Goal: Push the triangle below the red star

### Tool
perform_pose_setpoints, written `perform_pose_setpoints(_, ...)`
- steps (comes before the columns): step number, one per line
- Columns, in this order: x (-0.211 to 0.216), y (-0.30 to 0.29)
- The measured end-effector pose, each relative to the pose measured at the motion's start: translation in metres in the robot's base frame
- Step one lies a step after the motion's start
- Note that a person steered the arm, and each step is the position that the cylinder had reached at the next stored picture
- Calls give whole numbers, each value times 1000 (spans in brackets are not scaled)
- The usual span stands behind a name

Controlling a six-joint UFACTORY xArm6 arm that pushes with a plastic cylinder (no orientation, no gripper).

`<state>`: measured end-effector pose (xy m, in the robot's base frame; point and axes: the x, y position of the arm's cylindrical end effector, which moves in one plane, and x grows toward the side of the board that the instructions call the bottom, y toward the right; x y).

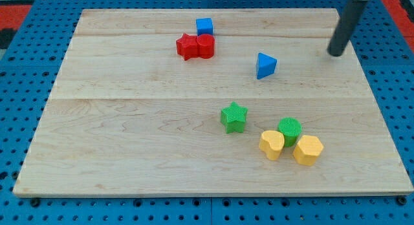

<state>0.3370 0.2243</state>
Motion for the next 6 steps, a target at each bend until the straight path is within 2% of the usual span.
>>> perform_pose_setpoints(1, 3, -25)
perform_pose_setpoints(2, 40, -58)
perform_pose_setpoints(4, -18, -239)
perform_pose_setpoints(5, -9, -197)
perform_pose_setpoints(6, 12, -121)
